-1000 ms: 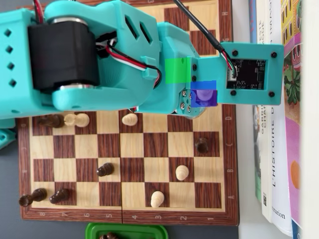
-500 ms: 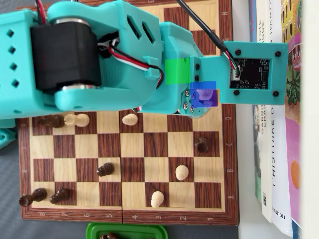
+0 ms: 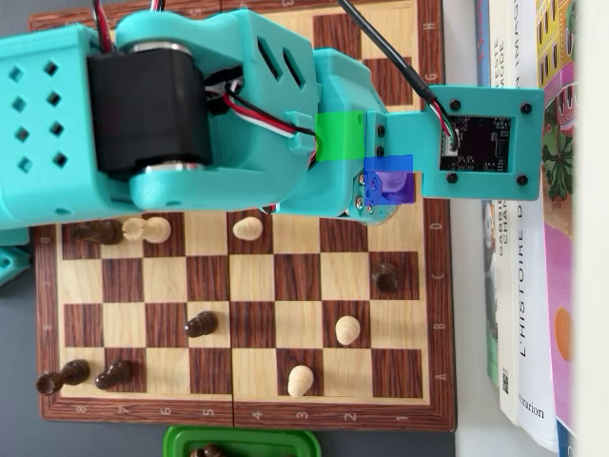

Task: Play chess

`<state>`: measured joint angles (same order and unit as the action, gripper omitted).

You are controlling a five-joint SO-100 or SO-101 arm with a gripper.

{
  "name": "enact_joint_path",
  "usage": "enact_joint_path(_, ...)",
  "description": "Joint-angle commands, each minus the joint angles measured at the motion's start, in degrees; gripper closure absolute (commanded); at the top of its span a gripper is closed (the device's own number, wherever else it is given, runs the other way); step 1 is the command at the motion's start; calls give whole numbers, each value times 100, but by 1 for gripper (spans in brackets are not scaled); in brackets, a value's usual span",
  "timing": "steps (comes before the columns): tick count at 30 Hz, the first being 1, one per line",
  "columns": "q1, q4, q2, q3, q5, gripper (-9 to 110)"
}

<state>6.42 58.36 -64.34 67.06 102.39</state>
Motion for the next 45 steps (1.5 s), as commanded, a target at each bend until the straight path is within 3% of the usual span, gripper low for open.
enact_joint_path(1, -62, -79, -123, -290, 44, 85)
enact_joint_path(6, -62, -79, -132, -290, 44, 92)
enact_joint_path(32, -53, -18, -888, -185, 35, 92)
enact_joint_path(45, 316, -88, -1767, 1099, 62, 92)
